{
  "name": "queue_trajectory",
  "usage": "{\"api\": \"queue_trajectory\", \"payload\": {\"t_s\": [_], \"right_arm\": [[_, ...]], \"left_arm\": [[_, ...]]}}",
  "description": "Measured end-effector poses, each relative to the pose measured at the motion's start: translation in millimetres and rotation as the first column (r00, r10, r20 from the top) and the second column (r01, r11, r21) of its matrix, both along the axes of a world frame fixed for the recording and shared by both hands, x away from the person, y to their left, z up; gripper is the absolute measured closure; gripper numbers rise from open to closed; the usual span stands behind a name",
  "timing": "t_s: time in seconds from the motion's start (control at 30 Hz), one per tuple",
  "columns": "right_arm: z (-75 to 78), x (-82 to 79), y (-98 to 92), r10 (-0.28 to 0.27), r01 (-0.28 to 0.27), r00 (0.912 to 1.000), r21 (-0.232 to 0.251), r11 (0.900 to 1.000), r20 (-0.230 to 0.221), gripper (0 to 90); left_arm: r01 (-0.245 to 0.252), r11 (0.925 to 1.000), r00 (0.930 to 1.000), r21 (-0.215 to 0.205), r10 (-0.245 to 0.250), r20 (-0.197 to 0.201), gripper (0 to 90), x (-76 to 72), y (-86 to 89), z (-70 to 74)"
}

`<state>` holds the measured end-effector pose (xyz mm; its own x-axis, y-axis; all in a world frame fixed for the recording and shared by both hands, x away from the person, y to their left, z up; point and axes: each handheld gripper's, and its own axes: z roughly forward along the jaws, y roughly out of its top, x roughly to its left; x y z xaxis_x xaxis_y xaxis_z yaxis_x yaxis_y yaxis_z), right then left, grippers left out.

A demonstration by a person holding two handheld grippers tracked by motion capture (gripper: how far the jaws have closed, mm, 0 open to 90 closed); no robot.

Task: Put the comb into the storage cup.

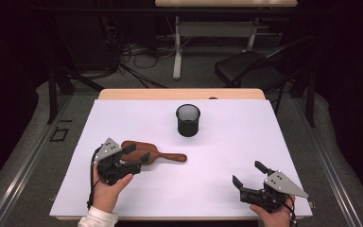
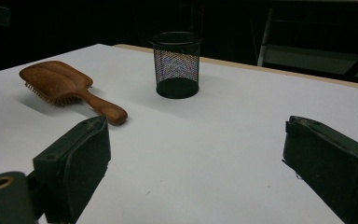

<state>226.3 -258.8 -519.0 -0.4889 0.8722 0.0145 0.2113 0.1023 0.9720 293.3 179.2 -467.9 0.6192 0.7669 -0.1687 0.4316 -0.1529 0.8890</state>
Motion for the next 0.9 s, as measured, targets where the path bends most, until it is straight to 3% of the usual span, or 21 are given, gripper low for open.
{"api": "queue_trajectory", "payload": {"t_s": [0.23, 0.27, 0.33, 0.47, 0.67, 0.9], "right_arm": [[-1.5, 1.0, -0.7, -0.001, 0.001, 1.0000, 0.002, 1.000, -0.008, 7.1], [-1.6, 0.9, -1.0, -0.003, 0.003, 1.0000, 0.002, 1.000, -0.008, 7.1], [-1.5, 0.6, -1.0, -0.002, 0.002, 1.0000, 0.003, 1.000, -0.008, 7.3], [-1.2, -0.3, -0.9, 0.001, -0.001, 1.0000, 0.002, 1.000, -0.007, 8.2], [-1.5, 0.7, -1.1, 0.006, -0.006, 1.0000, 0.002, 1.000, -0.006, 8.8], [-1.6, 1.4, -2.3, 0.008, -0.008, 0.9999, -0.002, 1.000, -0.010, 9.6]], "left_arm": [[0.007, 0.9998, 0.9998, 0.018, -0.007, -0.020, 39.3, 18.7, -14.9, 0.9], [0.022, 0.9997, 0.9991, 0.013, -0.022, -0.036, 43.8, 24.0, -19.7, 0.6], [0.021, 0.9998, 0.9986, 0.006, -0.021, -0.050, 44.5, 26.2, -22.4, 0.2], [-0.003, 1.0000, 0.9942, 0.004, 0.004, -0.107, 47.3, 36.1, -33.3, -2.6], [0.020, 0.9997, 0.9894, 0.014, -0.018, -0.144, 50.0, 48.8, -39.8, -5.4], [0.036, 0.9978, 0.9832, 0.056, -0.025, -0.181, 52.1, 59.8, -51.0, -7.7]]}}
